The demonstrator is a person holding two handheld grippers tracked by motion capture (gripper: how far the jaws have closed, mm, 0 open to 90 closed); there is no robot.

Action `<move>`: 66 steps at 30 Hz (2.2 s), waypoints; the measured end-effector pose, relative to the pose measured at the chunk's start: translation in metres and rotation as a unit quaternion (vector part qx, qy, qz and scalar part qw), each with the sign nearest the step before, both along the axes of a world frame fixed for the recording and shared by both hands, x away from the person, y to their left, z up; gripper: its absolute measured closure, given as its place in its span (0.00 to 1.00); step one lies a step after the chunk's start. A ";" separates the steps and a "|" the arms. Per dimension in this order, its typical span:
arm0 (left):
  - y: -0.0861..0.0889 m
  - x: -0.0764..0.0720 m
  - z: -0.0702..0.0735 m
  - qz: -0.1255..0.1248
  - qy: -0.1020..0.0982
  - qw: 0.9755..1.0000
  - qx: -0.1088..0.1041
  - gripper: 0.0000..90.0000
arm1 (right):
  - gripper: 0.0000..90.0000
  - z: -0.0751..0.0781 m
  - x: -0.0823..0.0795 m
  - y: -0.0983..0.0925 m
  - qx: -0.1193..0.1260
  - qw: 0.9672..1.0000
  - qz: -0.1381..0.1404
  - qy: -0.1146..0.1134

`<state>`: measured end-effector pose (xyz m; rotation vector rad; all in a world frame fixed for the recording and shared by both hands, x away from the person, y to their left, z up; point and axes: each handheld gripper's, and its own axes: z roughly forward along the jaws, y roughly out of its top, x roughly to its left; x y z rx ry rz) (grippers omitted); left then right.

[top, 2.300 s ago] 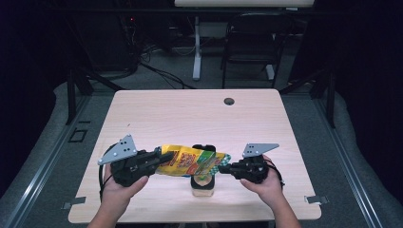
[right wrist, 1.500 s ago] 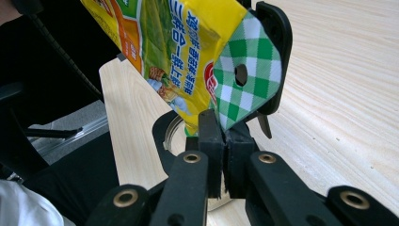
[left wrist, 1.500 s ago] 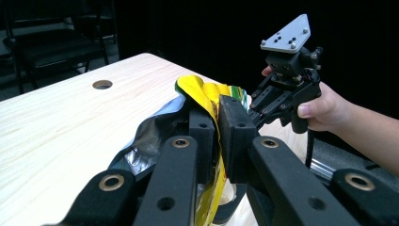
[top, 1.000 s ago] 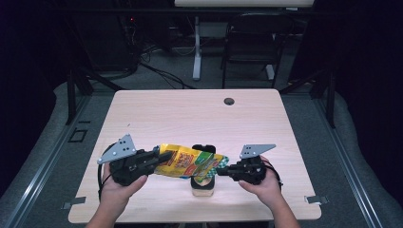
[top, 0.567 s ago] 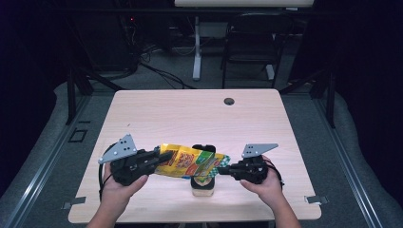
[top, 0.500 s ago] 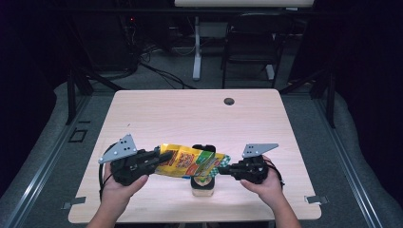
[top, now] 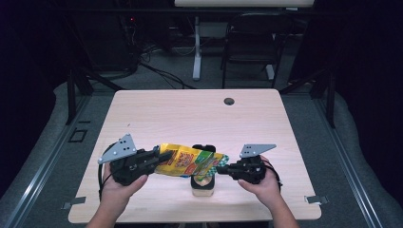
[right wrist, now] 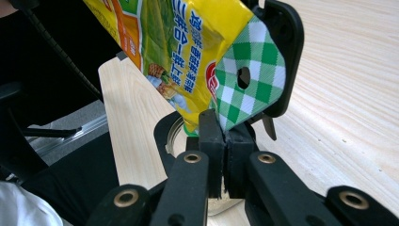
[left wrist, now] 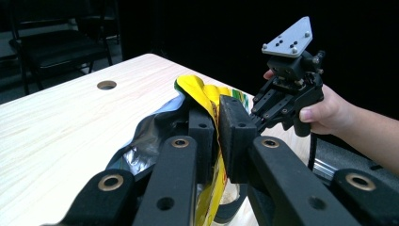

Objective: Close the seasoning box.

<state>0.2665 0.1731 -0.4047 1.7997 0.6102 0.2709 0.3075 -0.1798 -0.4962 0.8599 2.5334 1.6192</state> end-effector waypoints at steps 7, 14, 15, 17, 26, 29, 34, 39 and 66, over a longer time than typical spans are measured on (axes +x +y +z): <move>0.000 0.001 -0.002 0.001 0.002 1.000 -0.001 0.93 | 0.98 0.001 0.000 -0.001 0.001 1.000 -0.003 -0.002; 0.000 0.003 -0.004 0.003 0.005 1.000 -0.004 0.93 | 0.98 0.004 0.000 -0.006 0.008 1.000 -0.006 -0.005; 0.000 0.003 -0.004 0.002 0.005 1.000 -0.004 0.93 | 0.98 0.004 0.000 -0.006 0.007 1.000 -0.005 -0.004; 0.000 0.003 -0.003 0.002 0.005 1.000 -0.004 0.92 | 0.98 0.004 0.000 -0.006 0.006 1.000 -0.002 -0.004; -0.003 0.001 -0.002 -0.003 0.002 1.000 -0.005 0.92 | 0.98 -0.001 0.001 -0.003 0.001 1.000 -0.003 0.001; -0.004 0.001 -0.001 -0.004 0.001 1.000 -0.005 0.92 | 0.98 -0.001 0.001 -0.004 -0.001 1.000 -0.002 0.001; -0.004 0.001 -0.001 0.001 0.001 1.000 -0.002 0.92 | 0.97 -0.001 0.001 -0.004 -0.002 1.000 -0.003 0.001; -0.004 0.001 -0.001 -0.002 0.001 1.000 -0.003 0.92 | 0.97 -0.001 0.001 -0.004 -0.002 1.000 -0.003 0.001; -0.007 0.001 -0.001 -0.001 -0.001 1.000 -0.008 0.89 | 0.93 -0.002 0.001 -0.004 -0.001 1.000 -0.001 0.002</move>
